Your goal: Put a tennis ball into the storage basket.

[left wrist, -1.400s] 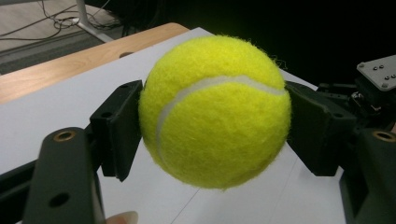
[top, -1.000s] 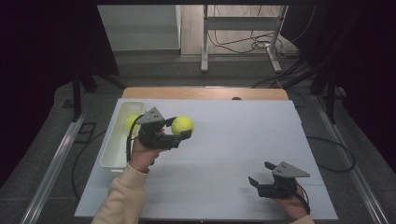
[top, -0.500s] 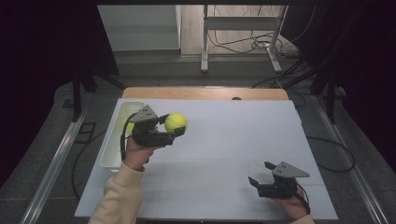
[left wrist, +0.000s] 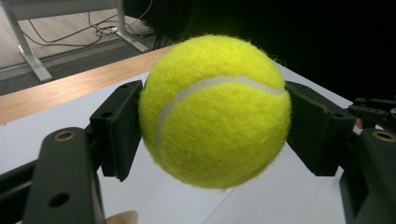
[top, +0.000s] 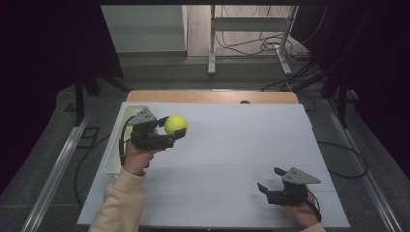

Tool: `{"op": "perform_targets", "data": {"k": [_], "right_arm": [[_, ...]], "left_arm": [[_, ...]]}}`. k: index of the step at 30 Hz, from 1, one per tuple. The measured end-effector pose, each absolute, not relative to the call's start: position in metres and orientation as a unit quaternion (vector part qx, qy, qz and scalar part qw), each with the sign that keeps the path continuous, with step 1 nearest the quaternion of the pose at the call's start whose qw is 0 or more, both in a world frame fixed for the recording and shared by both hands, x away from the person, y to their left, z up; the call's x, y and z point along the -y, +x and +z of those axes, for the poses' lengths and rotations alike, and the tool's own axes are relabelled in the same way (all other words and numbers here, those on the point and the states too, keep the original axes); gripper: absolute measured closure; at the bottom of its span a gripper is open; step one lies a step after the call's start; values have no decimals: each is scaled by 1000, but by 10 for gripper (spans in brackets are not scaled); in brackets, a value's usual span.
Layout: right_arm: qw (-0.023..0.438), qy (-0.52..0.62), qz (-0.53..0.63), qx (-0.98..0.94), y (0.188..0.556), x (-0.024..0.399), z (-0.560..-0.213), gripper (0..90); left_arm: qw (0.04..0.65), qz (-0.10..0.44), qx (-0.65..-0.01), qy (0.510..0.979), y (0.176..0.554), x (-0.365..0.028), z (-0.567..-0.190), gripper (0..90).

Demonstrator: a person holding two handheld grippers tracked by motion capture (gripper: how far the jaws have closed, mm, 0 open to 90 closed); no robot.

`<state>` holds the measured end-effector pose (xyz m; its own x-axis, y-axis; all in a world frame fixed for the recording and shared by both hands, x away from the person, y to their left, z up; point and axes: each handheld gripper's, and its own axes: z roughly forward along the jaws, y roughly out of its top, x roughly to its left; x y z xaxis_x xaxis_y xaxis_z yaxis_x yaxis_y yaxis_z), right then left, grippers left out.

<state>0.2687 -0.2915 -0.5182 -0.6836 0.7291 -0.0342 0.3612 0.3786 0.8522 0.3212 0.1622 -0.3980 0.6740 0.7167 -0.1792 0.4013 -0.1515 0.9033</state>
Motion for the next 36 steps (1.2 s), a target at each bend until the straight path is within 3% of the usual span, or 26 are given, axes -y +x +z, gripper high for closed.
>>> {"op": "perform_targets", "data": {"k": [36], "right_arm": [[207, 338, 442, -804, 269, 291, -519, 137]], "left_arm": [[528, 170, -427, 714, 324, -207, -399, 263]]}}
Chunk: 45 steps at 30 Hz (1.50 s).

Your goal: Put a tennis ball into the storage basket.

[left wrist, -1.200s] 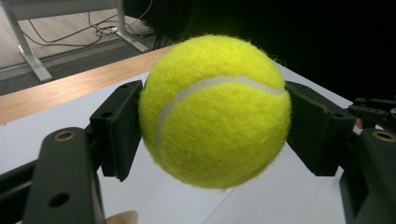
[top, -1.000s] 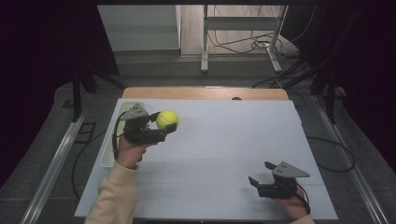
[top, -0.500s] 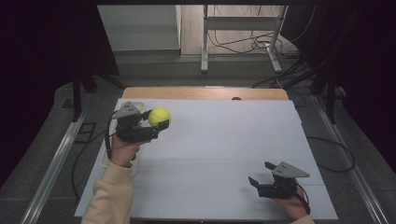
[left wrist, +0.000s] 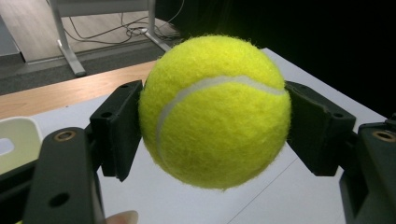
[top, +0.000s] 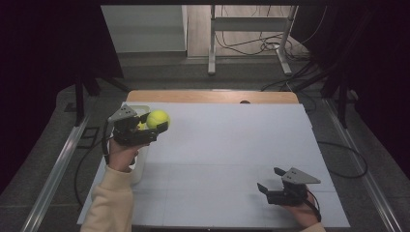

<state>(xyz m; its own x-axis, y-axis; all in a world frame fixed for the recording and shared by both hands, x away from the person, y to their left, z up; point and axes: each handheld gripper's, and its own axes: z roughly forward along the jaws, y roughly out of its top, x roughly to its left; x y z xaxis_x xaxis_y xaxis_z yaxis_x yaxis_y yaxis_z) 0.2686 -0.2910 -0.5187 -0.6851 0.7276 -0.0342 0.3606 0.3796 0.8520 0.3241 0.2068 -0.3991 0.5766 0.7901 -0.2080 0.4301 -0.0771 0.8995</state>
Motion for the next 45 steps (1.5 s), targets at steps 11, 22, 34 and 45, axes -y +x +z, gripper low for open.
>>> {"op": "perform_targets", "data": {"k": [11, 22, 34, 45], "right_arm": [[207, 339, 443, -804, 269, 291, -519, 137], [208, 340, 440, -805, 269, 291, -519, 137], [208, 340, 441, -804, 269, 291, -519, 137], [208, 340, 442, -804, 269, 291, -519, 136]], "left_arm": [[522, 178, -441, 708, 325, -217, -401, 263], [524, 183, -456, 696, 325, -232, -402, 263], [513, 188, -472, 692, 326, -241, -405, 263], [508, 187, -486, 687, 328, -250, -409, 263]]}}
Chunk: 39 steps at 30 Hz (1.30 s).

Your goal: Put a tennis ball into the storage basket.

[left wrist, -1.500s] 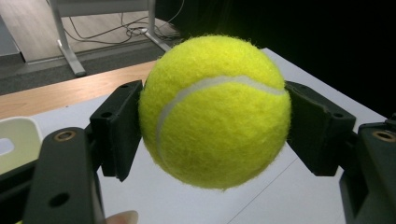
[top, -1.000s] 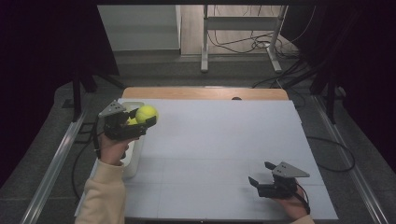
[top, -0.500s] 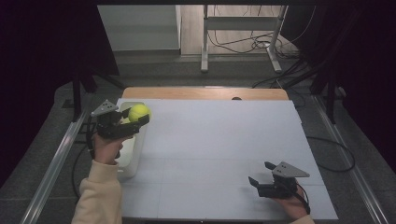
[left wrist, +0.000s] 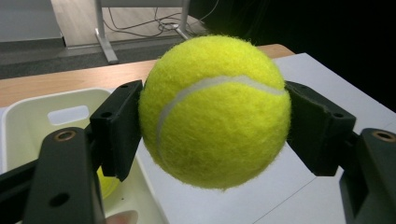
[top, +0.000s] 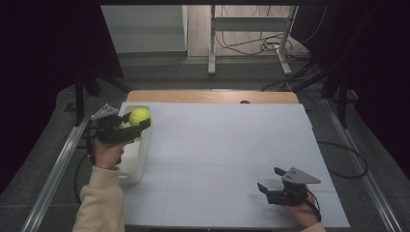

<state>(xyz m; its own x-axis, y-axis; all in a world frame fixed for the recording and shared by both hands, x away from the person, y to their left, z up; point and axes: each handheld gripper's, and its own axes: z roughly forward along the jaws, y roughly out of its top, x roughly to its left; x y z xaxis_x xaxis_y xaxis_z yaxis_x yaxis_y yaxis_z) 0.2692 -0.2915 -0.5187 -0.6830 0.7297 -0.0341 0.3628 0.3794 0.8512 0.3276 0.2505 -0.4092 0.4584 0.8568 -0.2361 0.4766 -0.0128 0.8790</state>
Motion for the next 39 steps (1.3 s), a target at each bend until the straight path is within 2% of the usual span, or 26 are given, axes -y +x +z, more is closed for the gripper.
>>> {"op": "perform_targets", "data": {"k": [18, 39], "right_arm": [[207, 334, 442, -806, 269, 290, -519, 136], [207, 335, 438, -808, 269, 290, -519, 136]], "left_arm": [[485, 194, -515, 680, 327, -266, -416, 263], [415, 192, -545, 703, 336, -278, -430, 263]]}}
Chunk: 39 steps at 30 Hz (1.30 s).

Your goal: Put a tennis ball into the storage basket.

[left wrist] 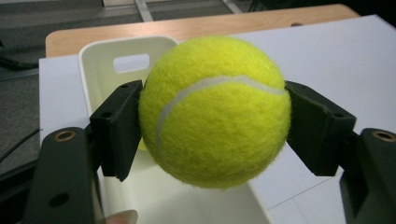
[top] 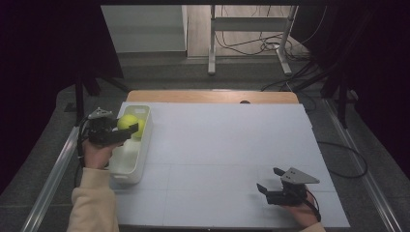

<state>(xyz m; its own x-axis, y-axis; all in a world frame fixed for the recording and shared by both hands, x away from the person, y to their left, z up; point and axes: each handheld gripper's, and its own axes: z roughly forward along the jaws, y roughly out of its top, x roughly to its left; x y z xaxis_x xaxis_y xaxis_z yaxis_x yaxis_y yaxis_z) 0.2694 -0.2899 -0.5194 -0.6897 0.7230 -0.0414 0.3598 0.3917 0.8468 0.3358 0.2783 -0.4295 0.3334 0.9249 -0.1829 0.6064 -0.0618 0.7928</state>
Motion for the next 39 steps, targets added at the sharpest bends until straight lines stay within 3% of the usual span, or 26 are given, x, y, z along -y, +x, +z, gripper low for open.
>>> {"op": "perform_targets", "data": {"k": [39], "right_arm": [[207, 335, 439, -807, 270, 290, -520, 137]], "left_arm": [[340, 154, -546, 750, 345, -278, -442, 262]]}}
